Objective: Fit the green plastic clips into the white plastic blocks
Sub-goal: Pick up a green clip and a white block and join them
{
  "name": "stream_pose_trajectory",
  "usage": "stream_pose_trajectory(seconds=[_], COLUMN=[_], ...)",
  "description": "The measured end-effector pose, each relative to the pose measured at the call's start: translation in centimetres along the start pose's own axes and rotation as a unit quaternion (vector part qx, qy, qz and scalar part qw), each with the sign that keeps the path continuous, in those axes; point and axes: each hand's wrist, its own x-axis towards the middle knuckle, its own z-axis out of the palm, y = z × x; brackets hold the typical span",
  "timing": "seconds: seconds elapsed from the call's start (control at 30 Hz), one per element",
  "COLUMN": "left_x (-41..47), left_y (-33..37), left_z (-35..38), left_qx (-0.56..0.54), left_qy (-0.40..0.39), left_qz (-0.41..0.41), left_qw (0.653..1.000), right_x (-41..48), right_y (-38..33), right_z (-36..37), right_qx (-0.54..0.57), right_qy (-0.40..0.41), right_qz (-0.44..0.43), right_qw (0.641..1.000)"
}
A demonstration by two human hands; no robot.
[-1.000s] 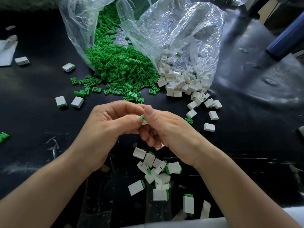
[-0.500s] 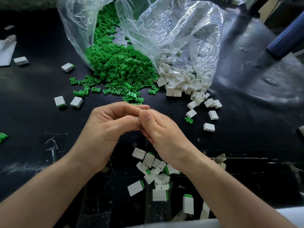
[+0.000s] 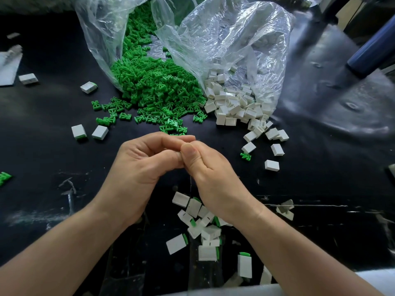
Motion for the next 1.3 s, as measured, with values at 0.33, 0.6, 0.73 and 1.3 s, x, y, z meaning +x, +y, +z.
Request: stream_pose_trajectory(seconds=[0.33,0.6,0.73,1.3], left_x=[0.0,-0.2,0.0,-0.8], left_y=[0.1,0.5,0.3,0.4], left_z=[0.4,0.2,-0.1,0.5], left_qx=[-0.012,0.003,0.031,0.232], left_qy=[0.008,-0.028,-0.031,-0.111], left_qz=[-0.007,-0.002,-0.027,-0.057], left_qw=[1.0,1.0,0.999,0.965], right_x=[0.0,0.2,0.5,3.8], right_y=[0.2,0.3,0.0,4.2], right_z=[0.2,-0.7,-2.0,-6.1], right_qx=[0.017,0.095,0.089,-0.352], right_qy=[0.025,-0.023,-0.052,0.259], right_qz=[-0.023,0.015,0.049,-0.003], right_qw=[0.999,0.995,0.993,0.9])
